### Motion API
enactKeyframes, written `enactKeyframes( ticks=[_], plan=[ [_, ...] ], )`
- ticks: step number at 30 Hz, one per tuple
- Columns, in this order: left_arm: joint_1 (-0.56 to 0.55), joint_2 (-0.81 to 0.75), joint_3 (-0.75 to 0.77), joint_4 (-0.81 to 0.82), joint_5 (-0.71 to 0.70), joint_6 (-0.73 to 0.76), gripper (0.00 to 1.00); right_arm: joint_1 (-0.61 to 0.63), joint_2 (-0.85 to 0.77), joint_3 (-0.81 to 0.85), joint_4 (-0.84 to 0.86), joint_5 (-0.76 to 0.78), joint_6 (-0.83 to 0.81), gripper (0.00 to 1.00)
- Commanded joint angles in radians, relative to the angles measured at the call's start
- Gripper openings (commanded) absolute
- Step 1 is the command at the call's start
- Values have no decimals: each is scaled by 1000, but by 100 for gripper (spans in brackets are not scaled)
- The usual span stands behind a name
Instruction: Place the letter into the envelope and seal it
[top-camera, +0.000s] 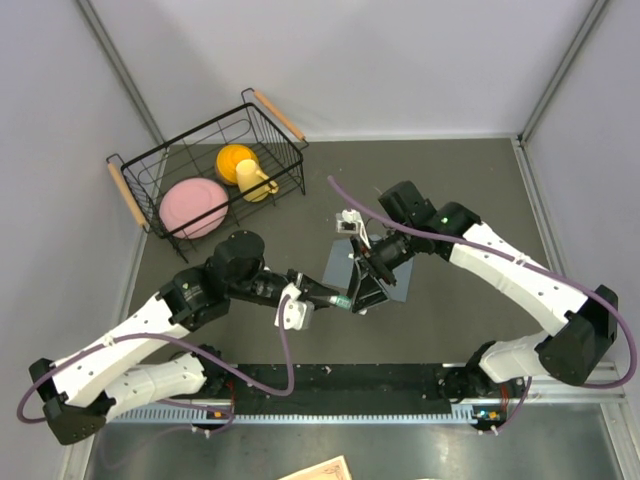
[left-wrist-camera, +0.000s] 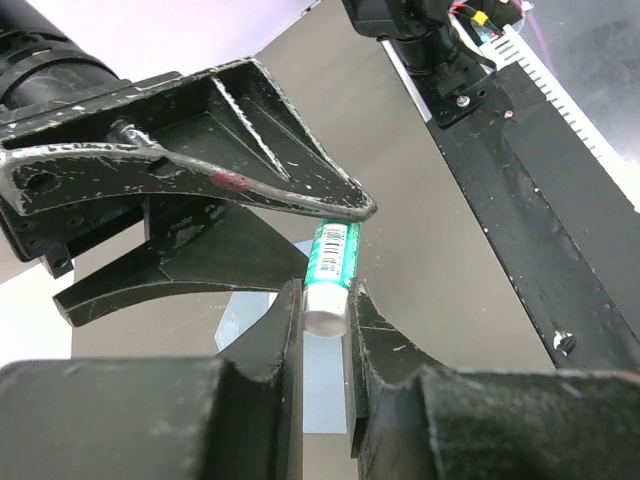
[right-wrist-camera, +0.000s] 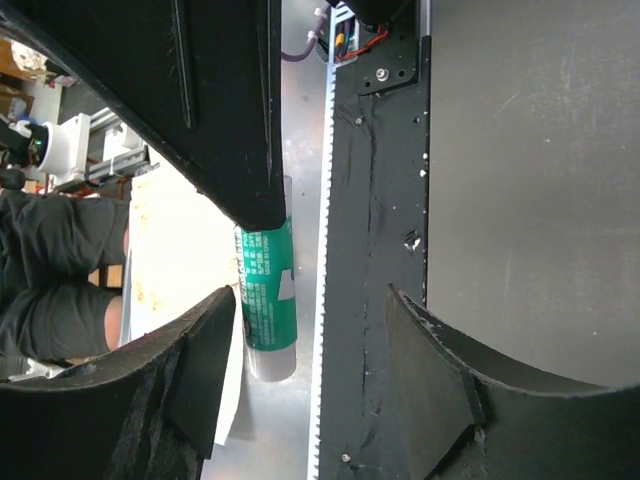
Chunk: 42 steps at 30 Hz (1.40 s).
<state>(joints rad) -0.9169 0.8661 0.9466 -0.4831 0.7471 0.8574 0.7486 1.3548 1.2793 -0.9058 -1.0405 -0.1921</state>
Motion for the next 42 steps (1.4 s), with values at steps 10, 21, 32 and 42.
enactKeyframes(
  ticks=[10, 21, 32, 42],
  plan=[
    [15, 10, -16, 141, -52, -207, 0, 26, -25, 74, 10, 88, -55, 24],
    [21, 19, -8, 132, -38, -195, 0, 40, -25, 71, -18, 80, -81, 23],
    [19, -79, -136, 104, 34, 323, 0, 41, -7, 75, -21, -81, -50, 0],
    [-4, -225, -512, 616, -92, 1043, 1, 41, 56, 61, -10, -294, 48, 0]
  ],
)
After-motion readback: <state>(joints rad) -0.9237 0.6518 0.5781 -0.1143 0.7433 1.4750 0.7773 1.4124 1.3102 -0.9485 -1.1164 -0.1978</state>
